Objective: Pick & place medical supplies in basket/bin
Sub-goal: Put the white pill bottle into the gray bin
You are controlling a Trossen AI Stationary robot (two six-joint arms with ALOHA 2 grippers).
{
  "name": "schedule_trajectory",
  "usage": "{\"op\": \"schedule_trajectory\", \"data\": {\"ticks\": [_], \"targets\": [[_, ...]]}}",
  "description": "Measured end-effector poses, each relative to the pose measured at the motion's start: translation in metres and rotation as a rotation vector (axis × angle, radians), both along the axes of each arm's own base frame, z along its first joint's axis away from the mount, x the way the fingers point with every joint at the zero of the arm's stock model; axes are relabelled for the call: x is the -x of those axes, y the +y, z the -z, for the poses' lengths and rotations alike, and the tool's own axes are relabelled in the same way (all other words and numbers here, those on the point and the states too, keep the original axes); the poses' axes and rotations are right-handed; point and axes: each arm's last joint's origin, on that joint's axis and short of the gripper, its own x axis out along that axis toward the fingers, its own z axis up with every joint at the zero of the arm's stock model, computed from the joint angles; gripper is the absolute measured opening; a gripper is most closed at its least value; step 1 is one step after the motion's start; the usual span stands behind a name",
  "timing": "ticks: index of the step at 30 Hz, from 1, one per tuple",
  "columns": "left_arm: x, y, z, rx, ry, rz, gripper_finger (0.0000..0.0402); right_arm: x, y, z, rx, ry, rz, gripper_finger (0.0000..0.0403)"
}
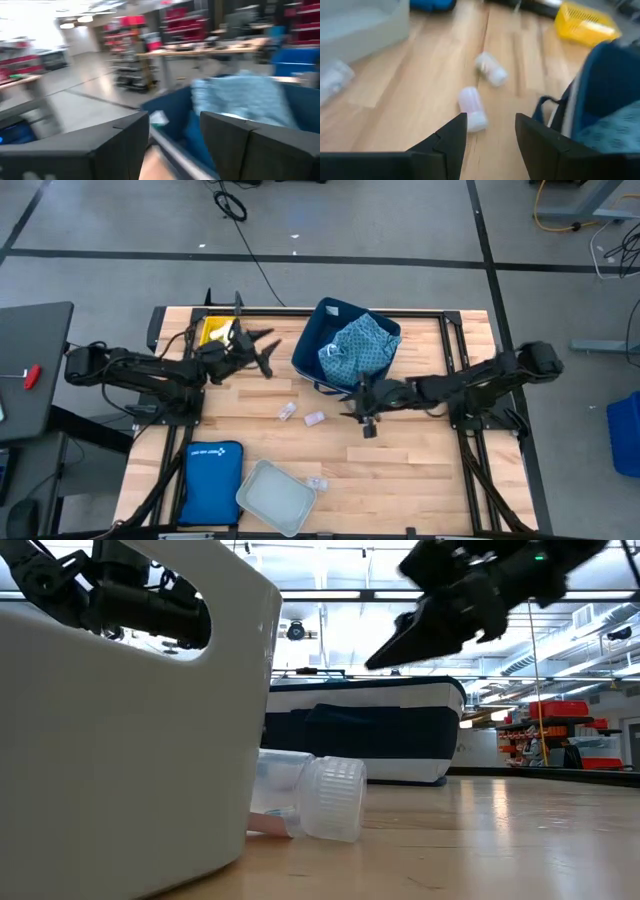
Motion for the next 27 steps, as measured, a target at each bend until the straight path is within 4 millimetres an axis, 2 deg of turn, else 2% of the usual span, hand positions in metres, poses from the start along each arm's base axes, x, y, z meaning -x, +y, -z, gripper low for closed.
{"op": "schedule_trajectory", "data": {"ticks": [4, 12, 19, 27], "targets": [[-0.003, -0.011, 0.002, 0.007, 0.021, 0.088, 0.0185, -0.026, 0.003, 0.006, 0.034, 0.096, -0.015, 0.0197], [-0.007, -0.034, 0.002, -0.039, 0.047, 0.198, 0.021, -0.065, 0.01, -0.002, 0.038, 0.199, -0.068, 0.0259], [-0.007, -0.051, 0.001, -0.121, 0.085, 0.273, 0.0224, -0.085, 0.014, 0.012, 0.001, 0.249, -0.127, 0.0265], [-0.007, -0.061, 0.0, -0.137, 0.083, 0.346, 0.0225, -0.102, 0.006, 0.034, -0.033, 0.304, -0.129, 0.0265]]}}
